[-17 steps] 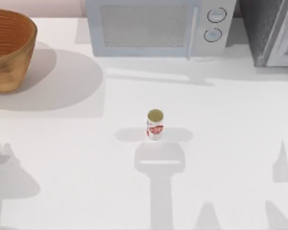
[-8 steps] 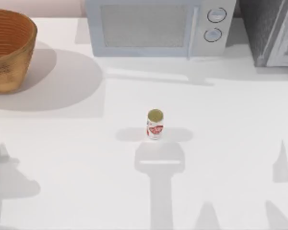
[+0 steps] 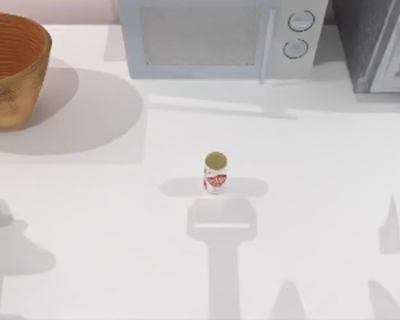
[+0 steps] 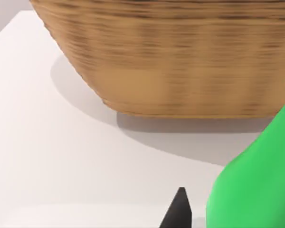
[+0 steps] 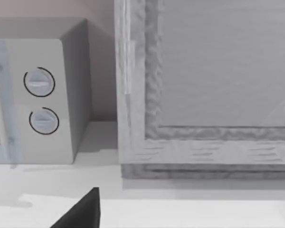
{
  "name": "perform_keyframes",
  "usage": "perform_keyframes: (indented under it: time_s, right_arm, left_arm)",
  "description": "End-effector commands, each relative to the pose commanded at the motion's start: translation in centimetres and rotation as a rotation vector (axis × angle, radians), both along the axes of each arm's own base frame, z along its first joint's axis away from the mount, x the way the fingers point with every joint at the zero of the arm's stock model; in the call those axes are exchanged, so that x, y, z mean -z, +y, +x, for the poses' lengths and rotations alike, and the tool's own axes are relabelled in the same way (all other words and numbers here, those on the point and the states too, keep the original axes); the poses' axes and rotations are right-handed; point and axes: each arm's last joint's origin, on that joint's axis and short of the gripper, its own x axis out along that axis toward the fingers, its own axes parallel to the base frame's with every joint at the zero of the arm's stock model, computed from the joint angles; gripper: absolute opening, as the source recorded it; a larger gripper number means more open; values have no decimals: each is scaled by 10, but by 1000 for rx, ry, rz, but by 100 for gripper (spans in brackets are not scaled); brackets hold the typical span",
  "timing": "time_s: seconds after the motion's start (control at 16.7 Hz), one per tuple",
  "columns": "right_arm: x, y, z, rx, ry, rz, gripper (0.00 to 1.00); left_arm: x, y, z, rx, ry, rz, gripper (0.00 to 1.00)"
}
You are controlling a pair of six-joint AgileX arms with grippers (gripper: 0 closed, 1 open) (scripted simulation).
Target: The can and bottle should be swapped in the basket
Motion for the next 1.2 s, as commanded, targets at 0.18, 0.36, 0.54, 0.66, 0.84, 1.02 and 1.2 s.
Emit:
perform_keyframes:
  time_s: [0.18,0.36,0.54,0.66,0.84,1.02,1.2]
  right_arm:
    - [0,0,0,0,0,0,100]
    - [0,0,0,0,0,0,100]
    - [0,0,0,0,0,0,100]
    - [0,0,0,0,0,0,100]
    - [0,0,0,0,0,0,100]
    - [0,0,0,0,0,0,100]
    - [0,0,0,0,0,0,100]
  left_arm:
    - [-13,11,12,-56,-66,34,0]
    - [-45,30,33,-150,-211,112,0]
    - [-86,51,55,-233,-369,190,0]
    - [-109,60,66,-264,-440,218,0]
    - [-133,65,80,-283,-494,221,0]
    - [-155,65,94,-275,-526,206,0]
    - [-174,61,107,-261,-518,185,0]
